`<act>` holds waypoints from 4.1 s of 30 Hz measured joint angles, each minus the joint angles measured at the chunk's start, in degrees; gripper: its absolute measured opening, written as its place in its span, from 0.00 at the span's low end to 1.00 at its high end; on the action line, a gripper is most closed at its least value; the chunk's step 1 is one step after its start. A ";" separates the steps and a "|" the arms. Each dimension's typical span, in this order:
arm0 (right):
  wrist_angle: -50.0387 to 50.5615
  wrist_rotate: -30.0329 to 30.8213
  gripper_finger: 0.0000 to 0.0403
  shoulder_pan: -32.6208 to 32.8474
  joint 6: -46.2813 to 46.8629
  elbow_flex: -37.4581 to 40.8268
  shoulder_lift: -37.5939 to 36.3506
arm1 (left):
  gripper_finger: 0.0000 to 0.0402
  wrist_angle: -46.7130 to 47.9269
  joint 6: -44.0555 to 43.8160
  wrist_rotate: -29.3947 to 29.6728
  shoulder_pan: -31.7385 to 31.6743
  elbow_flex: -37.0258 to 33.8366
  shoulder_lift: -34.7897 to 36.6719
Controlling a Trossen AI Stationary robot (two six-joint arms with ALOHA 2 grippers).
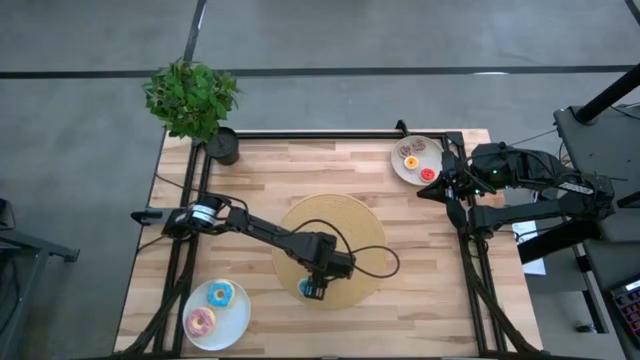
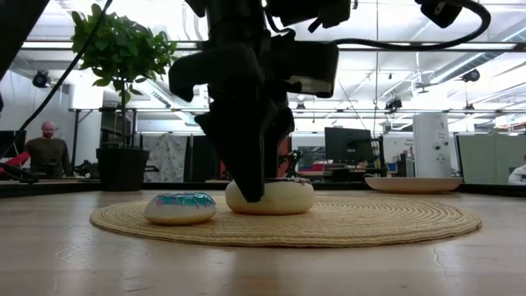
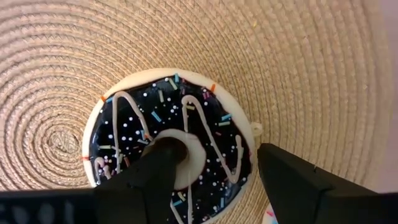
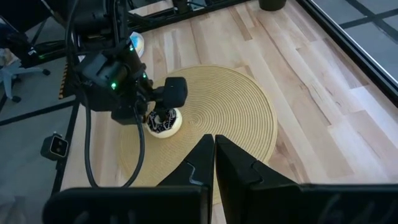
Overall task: Pick & Place donuts
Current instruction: Put the large black donut on the white plate
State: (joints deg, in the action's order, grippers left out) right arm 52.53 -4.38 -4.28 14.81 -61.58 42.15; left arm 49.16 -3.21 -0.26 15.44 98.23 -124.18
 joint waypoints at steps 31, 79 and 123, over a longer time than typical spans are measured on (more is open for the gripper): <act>-0.04 0.04 0.02 -0.01 -0.46 0.00 0.00 | 0.38 4.00 0.67 0.01 -0.35 4.12 0.37; -1.05 0.03 0.02 -0.01 0.03 0.02 0.59 | 0.38 34.90 -5.01 -8.07 6.47 11.17 7.54; -2.45 0.02 0.02 -0.03 1.75 0.02 1.95 | 0.38 10.95 -43.44 -9.75 34.73 -22.48 30.70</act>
State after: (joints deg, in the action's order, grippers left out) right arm 50.09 -4.36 -4.31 16.56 -61.56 44.10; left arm 60.10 -46.66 -10.01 50.17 75.75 -93.48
